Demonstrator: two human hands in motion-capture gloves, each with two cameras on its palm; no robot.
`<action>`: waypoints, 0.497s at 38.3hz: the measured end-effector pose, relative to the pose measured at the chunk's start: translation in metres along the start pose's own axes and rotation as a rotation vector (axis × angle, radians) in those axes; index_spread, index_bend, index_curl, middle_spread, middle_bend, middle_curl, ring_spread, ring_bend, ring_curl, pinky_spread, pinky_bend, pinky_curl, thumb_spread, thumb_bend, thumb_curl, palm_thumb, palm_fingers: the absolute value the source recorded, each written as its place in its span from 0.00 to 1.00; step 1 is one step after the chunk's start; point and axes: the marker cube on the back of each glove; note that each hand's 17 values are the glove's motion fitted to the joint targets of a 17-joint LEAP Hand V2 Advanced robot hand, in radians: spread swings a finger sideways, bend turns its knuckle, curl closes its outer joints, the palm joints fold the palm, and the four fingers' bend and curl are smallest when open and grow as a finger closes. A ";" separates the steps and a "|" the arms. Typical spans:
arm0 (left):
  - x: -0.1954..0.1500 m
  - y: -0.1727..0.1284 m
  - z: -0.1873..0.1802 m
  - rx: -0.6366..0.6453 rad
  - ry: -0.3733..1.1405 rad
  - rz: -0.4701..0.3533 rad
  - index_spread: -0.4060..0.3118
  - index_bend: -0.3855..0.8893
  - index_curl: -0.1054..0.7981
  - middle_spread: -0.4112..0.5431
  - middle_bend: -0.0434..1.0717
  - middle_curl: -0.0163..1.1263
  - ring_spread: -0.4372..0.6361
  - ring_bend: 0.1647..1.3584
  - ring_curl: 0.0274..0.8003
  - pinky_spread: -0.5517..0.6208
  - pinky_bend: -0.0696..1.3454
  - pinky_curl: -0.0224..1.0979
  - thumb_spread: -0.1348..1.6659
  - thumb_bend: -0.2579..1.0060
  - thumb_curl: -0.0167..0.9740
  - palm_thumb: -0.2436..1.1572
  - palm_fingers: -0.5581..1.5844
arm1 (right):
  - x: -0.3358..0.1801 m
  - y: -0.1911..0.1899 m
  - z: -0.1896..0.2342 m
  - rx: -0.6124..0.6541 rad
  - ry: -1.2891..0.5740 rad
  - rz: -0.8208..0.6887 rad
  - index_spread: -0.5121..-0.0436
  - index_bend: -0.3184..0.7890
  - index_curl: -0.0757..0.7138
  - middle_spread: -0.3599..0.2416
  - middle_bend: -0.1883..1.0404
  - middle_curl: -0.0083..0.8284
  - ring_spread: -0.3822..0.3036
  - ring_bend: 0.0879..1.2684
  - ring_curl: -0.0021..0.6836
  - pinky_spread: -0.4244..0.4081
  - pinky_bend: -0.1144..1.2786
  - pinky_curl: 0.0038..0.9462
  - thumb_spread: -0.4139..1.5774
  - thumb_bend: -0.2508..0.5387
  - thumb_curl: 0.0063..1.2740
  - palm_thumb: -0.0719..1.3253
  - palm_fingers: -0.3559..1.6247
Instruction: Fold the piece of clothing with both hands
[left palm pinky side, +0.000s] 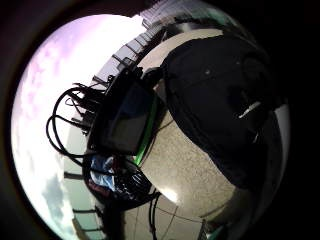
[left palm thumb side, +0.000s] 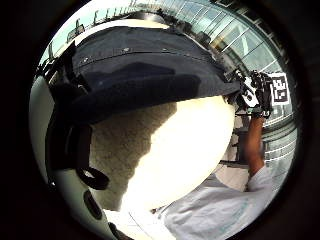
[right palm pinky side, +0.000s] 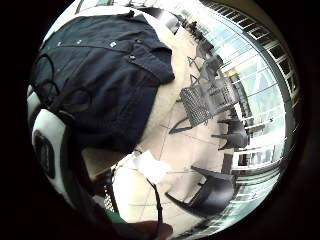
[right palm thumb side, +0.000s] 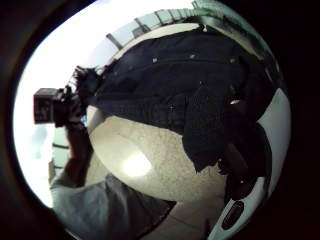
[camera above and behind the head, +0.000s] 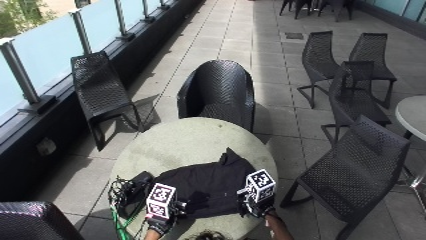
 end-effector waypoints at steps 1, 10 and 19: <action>0.002 0.002 -0.012 -0.089 0.041 0.020 0.12 0.48 0.55 0.07 0.41 0.42 0.08 0.36 0.43 0.26 0.24 0.35 0.77 0.28 0.37 0.68 0.88 | 0.004 -0.006 -0.013 -0.053 -0.011 -0.019 0.41 0.42 0.54 0.19 0.53 0.53 0.18 0.50 0.59 0.21 0.37 0.36 0.80 0.52 0.23 0.67 0.90; -0.032 -0.105 -0.063 -0.192 0.007 -0.225 0.09 0.45 0.58 0.04 0.46 0.45 0.03 0.46 0.50 0.22 0.23 0.36 0.78 0.27 0.36 0.70 0.89 | 0.014 -0.141 -0.082 -0.103 0.152 0.092 0.42 0.43 0.56 0.20 0.59 0.57 0.21 0.61 0.67 0.11 0.41 0.39 0.80 0.46 0.22 0.67 0.91; -0.046 -0.146 -0.042 -0.161 -0.228 -0.399 0.07 0.53 0.64 0.05 0.45 0.46 0.04 0.47 0.52 0.27 0.16 0.36 0.79 0.26 0.36 0.71 0.84 | 0.005 -0.223 -0.039 -0.152 0.392 0.185 0.42 0.46 0.59 0.22 0.62 0.60 0.23 0.66 0.72 0.10 0.46 0.42 0.81 0.41 0.20 0.67 0.90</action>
